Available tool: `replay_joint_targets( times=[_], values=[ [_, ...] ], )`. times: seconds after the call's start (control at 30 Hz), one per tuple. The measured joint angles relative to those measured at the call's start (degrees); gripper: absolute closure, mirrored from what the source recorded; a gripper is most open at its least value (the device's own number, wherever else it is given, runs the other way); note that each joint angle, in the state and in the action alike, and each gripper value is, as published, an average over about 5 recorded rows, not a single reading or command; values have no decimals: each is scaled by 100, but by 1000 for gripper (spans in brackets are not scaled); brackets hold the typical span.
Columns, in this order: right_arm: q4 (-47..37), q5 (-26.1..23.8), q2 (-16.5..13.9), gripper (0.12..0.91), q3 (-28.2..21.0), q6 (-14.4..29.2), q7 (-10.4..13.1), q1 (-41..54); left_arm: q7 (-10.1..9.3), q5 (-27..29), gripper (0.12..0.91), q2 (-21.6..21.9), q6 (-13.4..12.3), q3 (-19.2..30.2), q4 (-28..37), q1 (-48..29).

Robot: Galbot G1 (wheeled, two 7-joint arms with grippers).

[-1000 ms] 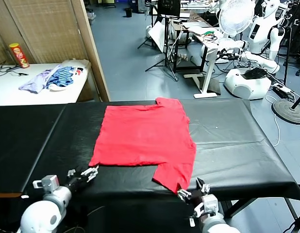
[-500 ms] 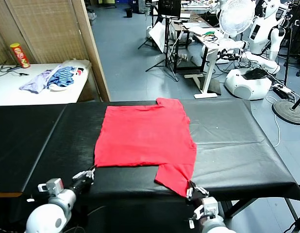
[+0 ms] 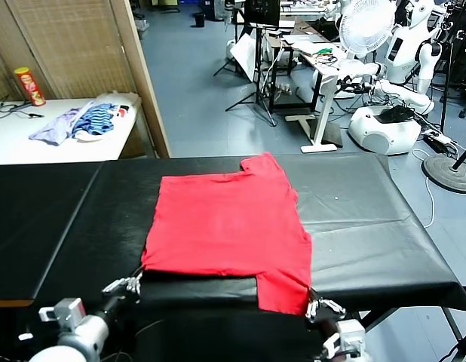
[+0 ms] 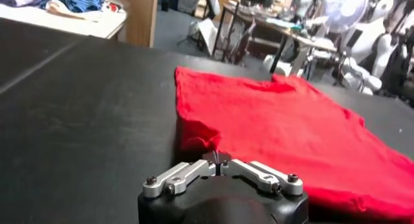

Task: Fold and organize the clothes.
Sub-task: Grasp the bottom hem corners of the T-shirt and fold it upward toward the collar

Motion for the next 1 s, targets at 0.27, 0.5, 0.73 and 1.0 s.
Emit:
replay_joint_targets(
  times=[0.27, 0.5, 0.73, 1.0],
  values=[
    [-1250, 87, -142, 903, -249, 324, -140, 1393, -65, 422, 905, -78, -85, 243, 607, -965],
    [-2217, 27, -172, 903, -540, 348, -327, 2381, -33, 1106, 905, 23, -203, 539, 1274, -1602],
    [-2683, 47, -184, 871, -581, 496, -682, 2748, -55, 1465, 899, 54, -238, 789, 1908, -2107],
    [-1990, -35, -277, 480, -352, 442, -790, 2159, -57, 1529, 579, 40, -218, 804, 1942, -2060]
  ],
)
